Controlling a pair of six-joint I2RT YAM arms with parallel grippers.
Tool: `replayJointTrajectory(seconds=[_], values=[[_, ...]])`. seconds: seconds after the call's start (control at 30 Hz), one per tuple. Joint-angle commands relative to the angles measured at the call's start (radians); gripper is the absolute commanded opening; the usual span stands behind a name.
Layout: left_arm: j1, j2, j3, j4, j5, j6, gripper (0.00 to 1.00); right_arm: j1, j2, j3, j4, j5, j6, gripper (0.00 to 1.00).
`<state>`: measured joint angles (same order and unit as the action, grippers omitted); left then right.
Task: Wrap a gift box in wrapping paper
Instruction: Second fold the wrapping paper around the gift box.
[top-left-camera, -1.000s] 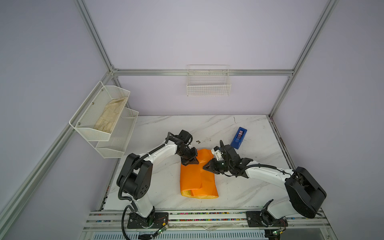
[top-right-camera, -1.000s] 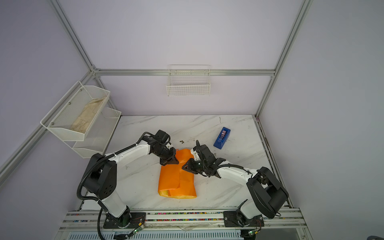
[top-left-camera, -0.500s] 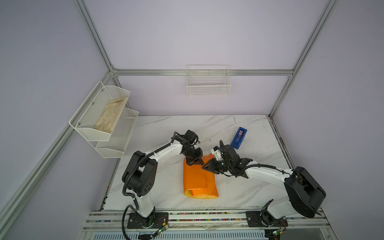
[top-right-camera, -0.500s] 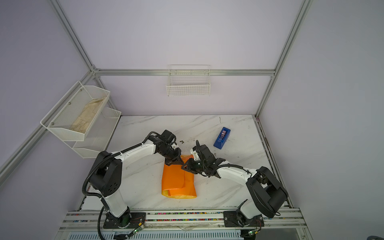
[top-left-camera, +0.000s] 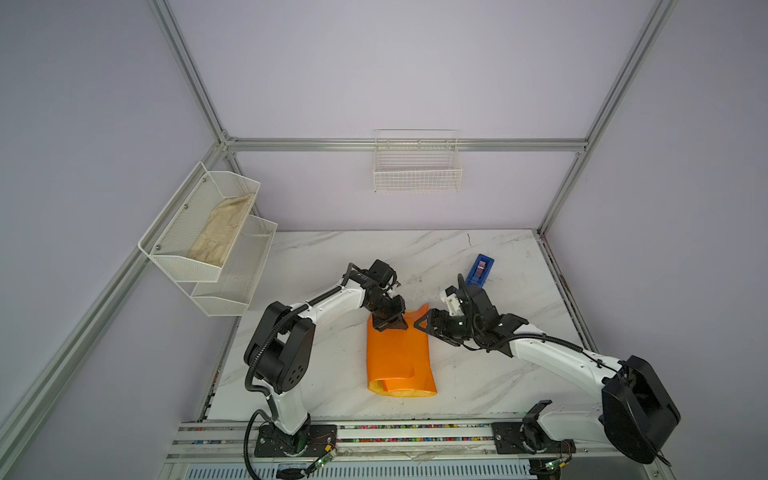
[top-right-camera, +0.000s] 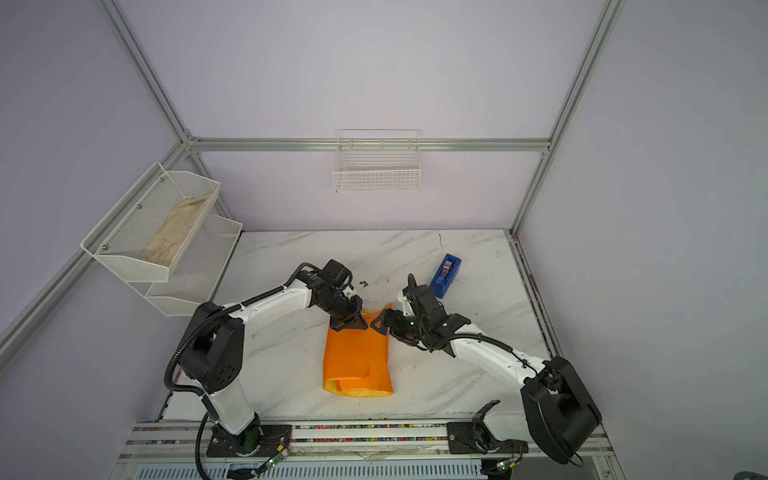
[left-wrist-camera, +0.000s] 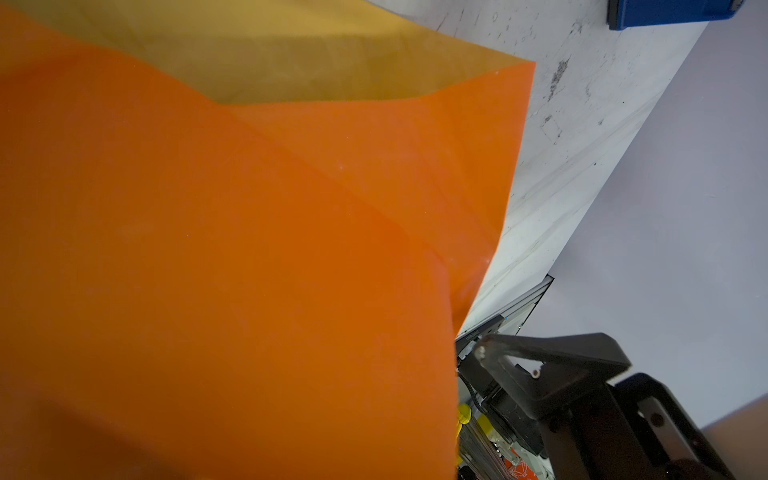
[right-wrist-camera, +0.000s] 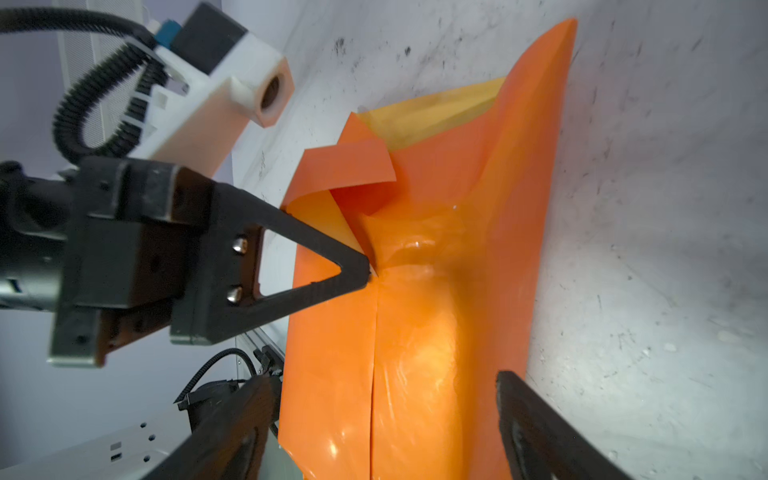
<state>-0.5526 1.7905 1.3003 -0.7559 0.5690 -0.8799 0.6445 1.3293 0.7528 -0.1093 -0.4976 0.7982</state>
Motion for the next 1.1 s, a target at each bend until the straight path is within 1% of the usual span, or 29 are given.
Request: replayJointTrajectory(seconds=[0.0, 0.07, 0.13, 0.23, 0.33, 0.57, 0.83, 1.07], values=[[-0.004, 0.004, 0.012, 0.014, -0.022, -0.007, 0.00, 0.004, 0.030, -0.035, 0.041, -0.073, -0.005, 0.88], [-0.004, 0.000, 0.020, 0.015, -0.018, -0.011, 0.00, 0.007, 0.039, -0.044, 0.060, -0.079, -0.004, 0.88], [-0.005, -0.005, 0.026, 0.015, -0.015, -0.015, 0.00, 0.013, 0.078, -0.048, 0.090, -0.091, 0.002, 0.87], [-0.007, -0.009, 0.031, 0.019, -0.014, -0.025, 0.00, 0.026, 0.111, -0.044, 0.137, -0.119, 0.018, 0.84], [-0.013, -0.015, 0.035, 0.029, -0.013, -0.042, 0.00, 0.039, 0.130, -0.027, 0.135, -0.113, 0.013, 0.82], [-0.039, -0.022, 0.044, 0.083, -0.001, -0.098, 0.00, 0.043, 0.143, -0.018, 0.122, -0.098, 0.006, 0.77], [-0.083, -0.022, 0.033, 0.162, -0.004, -0.176, 0.00, 0.043, 0.148, -0.013, 0.119, -0.088, 0.001, 0.75], [-0.117, -0.014, 0.018, 0.185, 0.004, -0.193, 0.00, 0.043, 0.141, -0.015, 0.106, -0.087, -0.012, 0.68]])
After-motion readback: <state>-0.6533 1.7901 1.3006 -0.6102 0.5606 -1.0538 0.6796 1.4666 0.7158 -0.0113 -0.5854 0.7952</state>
